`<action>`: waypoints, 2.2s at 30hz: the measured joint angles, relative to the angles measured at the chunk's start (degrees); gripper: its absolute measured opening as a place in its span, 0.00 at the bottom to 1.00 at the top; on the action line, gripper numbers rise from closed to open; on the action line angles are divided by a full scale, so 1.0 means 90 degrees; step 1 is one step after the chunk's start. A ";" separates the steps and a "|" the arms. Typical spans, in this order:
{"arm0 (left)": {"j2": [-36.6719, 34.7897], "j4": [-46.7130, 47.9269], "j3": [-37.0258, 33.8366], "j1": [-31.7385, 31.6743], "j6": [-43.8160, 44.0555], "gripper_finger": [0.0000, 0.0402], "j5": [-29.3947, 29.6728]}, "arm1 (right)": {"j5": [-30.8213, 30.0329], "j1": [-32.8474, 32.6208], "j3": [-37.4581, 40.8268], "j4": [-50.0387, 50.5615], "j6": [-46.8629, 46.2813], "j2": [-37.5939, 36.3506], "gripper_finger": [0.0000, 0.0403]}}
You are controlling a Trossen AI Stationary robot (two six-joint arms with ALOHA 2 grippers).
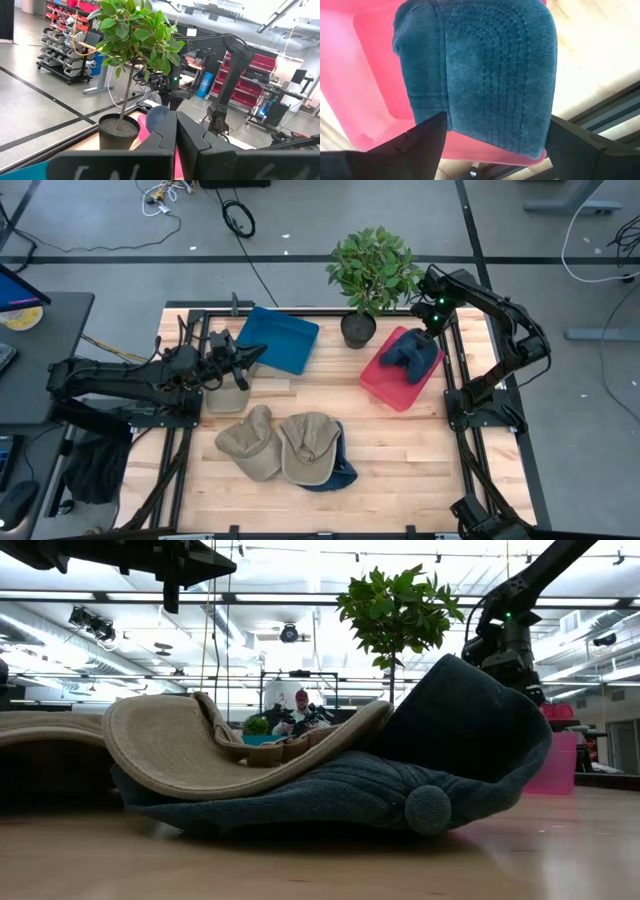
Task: Pick & Place hat
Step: Put the right blue cap into the red bin, then put the blue cap into the red bin
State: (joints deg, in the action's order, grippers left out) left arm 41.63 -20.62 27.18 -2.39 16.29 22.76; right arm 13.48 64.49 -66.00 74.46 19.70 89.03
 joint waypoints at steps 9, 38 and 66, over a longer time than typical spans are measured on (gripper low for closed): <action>0.0000 -0.0002 0.0000 0.0000 0.0000 0.02 0.0000 | -0.0271 -0.0063 -0.0794 0.0378 -0.0605 -0.0264 0.70; 0.0000 -0.0007 0.0000 0.0000 0.0170 0.02 -0.0024 | 0.1533 -0.0867 -0.2917 0.1734 -0.2640 -0.2581 0.61; 0.0000 -0.0003 -0.0002 0.0000 0.0454 0.02 -0.0063 | 0.0668 -0.6818 0.0870 -0.3897 -0.8731 -0.3251 0.61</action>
State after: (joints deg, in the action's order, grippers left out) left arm 41.63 -20.65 27.16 -2.39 20.38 22.20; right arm 19.49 3.13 -58.16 39.38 -58.88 59.77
